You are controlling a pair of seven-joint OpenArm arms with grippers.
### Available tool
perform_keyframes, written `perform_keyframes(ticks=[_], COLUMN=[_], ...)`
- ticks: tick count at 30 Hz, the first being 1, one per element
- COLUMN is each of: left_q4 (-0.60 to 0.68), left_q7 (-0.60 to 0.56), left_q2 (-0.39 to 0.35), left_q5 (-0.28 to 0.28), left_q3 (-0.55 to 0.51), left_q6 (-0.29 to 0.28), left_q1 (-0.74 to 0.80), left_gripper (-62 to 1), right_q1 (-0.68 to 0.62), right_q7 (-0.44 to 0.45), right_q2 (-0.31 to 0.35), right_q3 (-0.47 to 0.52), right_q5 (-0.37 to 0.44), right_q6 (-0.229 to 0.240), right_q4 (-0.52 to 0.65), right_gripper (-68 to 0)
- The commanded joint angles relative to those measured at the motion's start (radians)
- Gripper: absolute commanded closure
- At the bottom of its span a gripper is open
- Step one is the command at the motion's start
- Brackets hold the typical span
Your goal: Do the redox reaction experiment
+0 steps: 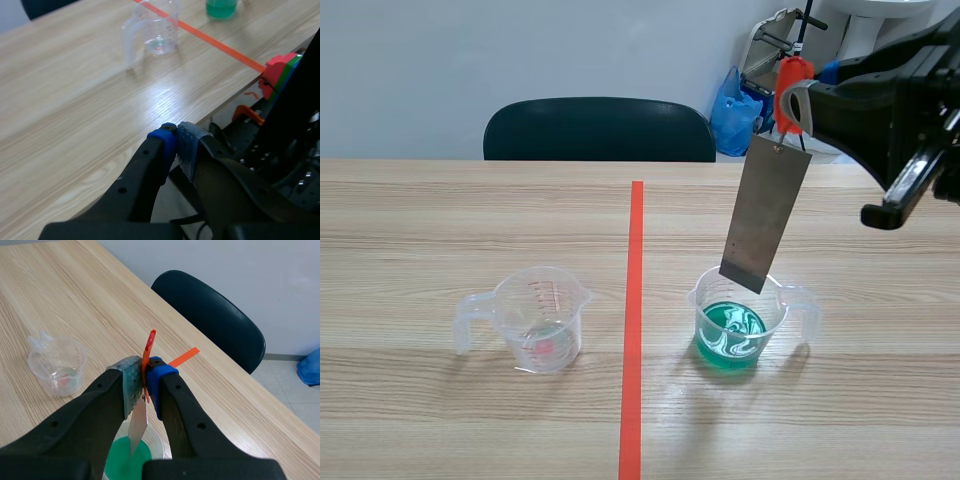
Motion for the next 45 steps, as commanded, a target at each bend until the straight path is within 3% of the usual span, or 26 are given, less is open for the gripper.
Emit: perform_keyframes(ticks=[1, 3, 6, 7, 10, 45], left_q4=[0.010, -0.004, -0.018, -0.018, -0.019, -0.020], left_q7=[-0.048, -0.066, -0.064, -0.066, -0.063, -0.063], left_q2=[-0.003, 0.002, 0.001, 0.001, 0.001, 0.001], left_q5=[0.005, 0.004, -0.005, -0.018, -0.043, -0.045], left_q3=[-0.002, -0.003, -0.003, -0.003, -0.003, -0.003], left_q6=[0.005, 0.005, 0.005, 0.004, -0.016, -0.018], left_q1=[0.001, 0.001, 0.001, 0.001, 0.001, 0.001], left_gripper=[-6.6, -19.5, -54.2, -62.0, -62.3, -62.3], right_q1=[0.010, 0.010, 0.010, 0.010, 0.010, 0.010], right_q7=[0.014, 0.014, 0.014, 0.014, 0.014, 0.014], right_q2=[0.007, 0.007, 0.007, 0.007, 0.007, 0.007], right_q3=[0.008, 0.008, 0.008, 0.008, 0.008, 0.008], right_q5=[0.012, 0.012, 0.012, 0.012, 0.012, 0.012], right_q6=[-0.003, -0.003, -0.003, -0.003, -0.003, -0.003], right_q4=[0.019, 0.019, 0.019, 0.019, 0.019, 0.019], right_gripper=[-0.6, -0.6, -0.6, -0.6, -0.6, -0.6])
